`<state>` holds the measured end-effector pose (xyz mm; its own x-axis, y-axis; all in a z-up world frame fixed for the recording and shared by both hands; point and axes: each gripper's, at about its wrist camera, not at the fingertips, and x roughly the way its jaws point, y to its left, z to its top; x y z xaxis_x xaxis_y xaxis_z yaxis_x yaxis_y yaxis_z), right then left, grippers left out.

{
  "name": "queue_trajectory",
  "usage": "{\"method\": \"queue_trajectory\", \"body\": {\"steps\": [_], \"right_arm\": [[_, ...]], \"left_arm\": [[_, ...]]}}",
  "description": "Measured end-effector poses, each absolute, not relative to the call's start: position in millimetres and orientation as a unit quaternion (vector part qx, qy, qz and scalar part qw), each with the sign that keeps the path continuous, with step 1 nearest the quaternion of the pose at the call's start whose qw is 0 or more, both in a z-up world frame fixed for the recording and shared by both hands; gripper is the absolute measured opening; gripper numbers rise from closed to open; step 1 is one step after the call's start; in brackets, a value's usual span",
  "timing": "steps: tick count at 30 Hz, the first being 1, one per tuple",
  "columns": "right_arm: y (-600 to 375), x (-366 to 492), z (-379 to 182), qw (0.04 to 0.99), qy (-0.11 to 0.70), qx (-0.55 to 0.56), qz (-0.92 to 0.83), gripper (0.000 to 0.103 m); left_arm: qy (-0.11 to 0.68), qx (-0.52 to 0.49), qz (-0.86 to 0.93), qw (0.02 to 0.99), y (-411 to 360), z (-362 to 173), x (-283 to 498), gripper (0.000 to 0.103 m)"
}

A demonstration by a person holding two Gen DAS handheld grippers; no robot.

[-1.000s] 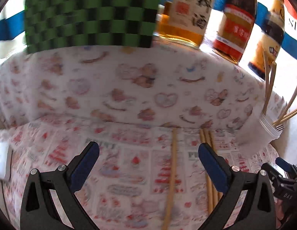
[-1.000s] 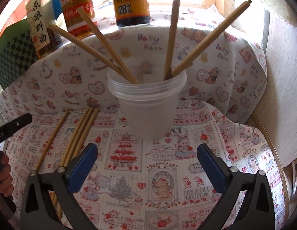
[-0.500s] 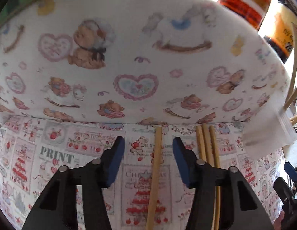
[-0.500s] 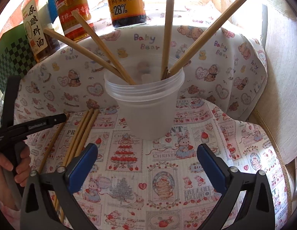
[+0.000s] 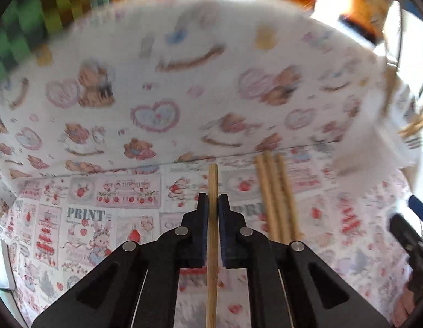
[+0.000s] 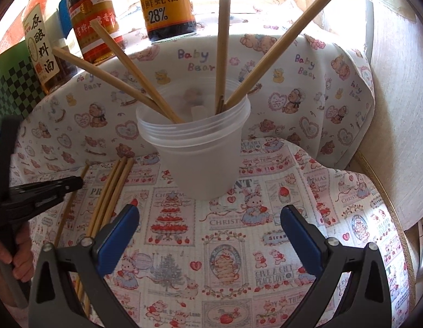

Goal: Organize utensils
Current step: 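Lift the left gripper's chopstick while the right gripper closes on wooden chopsticks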

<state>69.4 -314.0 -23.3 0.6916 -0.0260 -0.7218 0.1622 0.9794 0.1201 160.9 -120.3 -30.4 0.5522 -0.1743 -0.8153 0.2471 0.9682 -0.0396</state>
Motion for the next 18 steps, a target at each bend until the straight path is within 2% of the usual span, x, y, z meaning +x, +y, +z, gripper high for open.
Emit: {"method": "queue_trajectory", "body": {"steps": [6, 12, 18], "right_arm": [[-312.0, 70.0, -24.7, 0.915, 0.392, 0.084, -0.049, 0.103], [-308.7, 70.3, -26.2, 0.914, 0.395, 0.082, -0.043, 0.103], [-306.2, 71.3, -28.6, 0.910, 0.403, 0.096, -0.018, 0.103]], "left_arm": [[0.389, 0.042, -0.135, 0.910, -119.6, 23.8, 109.2, 0.006], [0.310, 0.001, -0.126, 0.942, -89.0, 73.3, 67.3, 0.006], [0.219, -0.047, -0.093, 0.970, -55.4, 92.6, 30.7, 0.006]]}}
